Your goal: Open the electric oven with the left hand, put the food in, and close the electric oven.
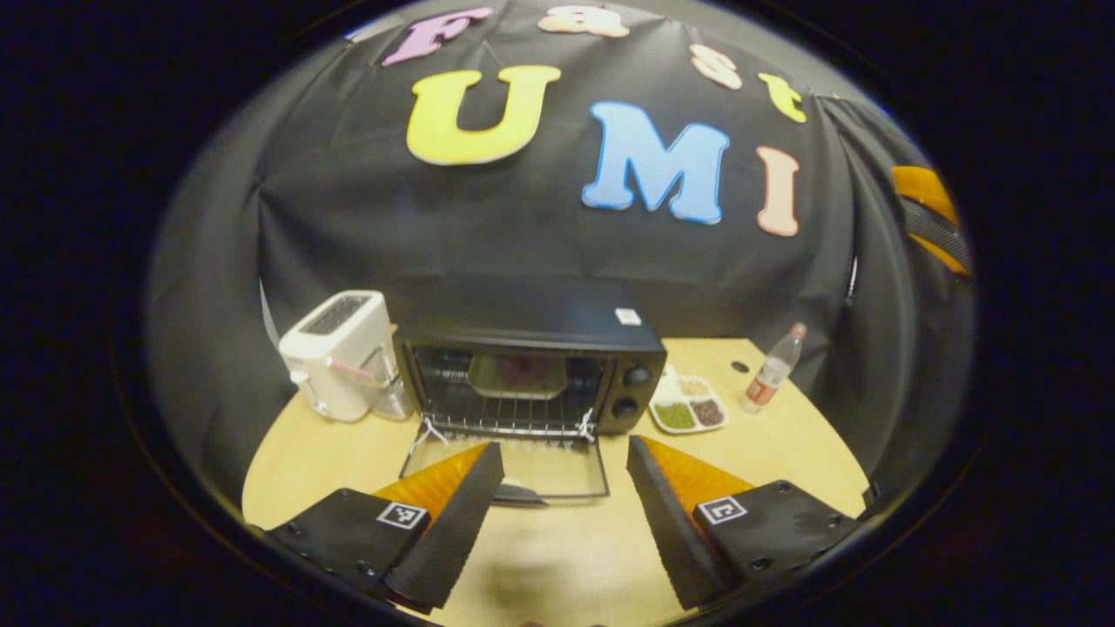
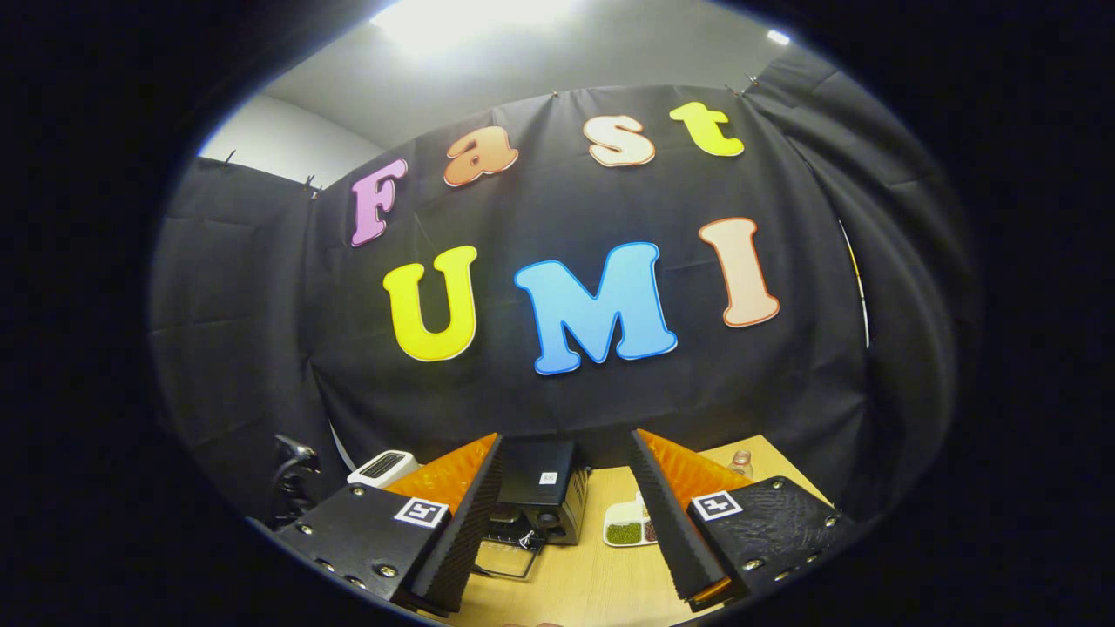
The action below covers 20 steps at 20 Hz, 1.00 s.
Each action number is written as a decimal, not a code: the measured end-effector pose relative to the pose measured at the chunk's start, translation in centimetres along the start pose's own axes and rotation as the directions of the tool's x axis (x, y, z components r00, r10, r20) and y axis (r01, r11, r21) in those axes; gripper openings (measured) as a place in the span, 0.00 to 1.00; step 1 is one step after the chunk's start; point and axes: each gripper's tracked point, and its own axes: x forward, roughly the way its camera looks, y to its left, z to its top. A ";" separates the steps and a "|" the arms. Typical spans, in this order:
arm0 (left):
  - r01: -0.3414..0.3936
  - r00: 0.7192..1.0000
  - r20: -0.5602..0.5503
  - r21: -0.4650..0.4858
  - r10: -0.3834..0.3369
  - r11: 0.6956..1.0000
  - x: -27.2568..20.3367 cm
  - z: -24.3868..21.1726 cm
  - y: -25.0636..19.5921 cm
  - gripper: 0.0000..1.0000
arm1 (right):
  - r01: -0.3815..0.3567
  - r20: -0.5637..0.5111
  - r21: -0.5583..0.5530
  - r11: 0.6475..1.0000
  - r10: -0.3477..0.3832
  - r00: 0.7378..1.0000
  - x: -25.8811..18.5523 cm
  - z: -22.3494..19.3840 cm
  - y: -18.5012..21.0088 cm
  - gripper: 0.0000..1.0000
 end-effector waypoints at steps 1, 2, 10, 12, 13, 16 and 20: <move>0.011 0.998 -0.060 -0.003 -0.012 1.000 0.8 -1.4 0.2 0.97 | 0.013 -0.013 0.009 1.000 -0.013 1.000 0.1 -0.3 -0.6 0.86; 0.008 0.994 -0.107 -0.007 -0.008 1.000 1.3 -2.6 0.6 1.00 | 0.021 -0.025 0.020 1.000 -0.020 0.999 0.3 -0.6 -1.0 0.87; -0.035 0.907 -0.421 0.003 0.033 0.999 6.1 -10.7 5.9 1.00 | 0.130 -0.053 0.054 0.990 -0.127 0.990 0.0 -1.2 -5.5 0.86; -0.045 0.879 -0.474 0.014 0.047 0.999 7.6 -12.6 6.8 0.97 | 0.172 -0.052 0.062 0.983 -0.169 0.984 0.1 -1.3 -6.5 0.87; -0.039 0.865 -0.501 0.011 0.040 0.999 8.1 -13.5 6.8 0.98 | 0.183 -0.056 0.065 0.981 -0.179 0.982 0.0 -1.6 -6.7 0.86; -0.039 0.839 -0.541 0.046 0.058 0.998 9.9 -14.9 7.8 0.98 | 0.208 -0.051 0.055 0.977 -0.205 0.977 0.0 -1.6 -7.1 0.87; -0.041 0.824 -0.564 0.029 0.050 0.999 11.4 -15.7 8.1 0.94 | 0.234 -0.070 0.055 0.971 -0.230 0.971 -0.3 -2.5 -7.2 0.87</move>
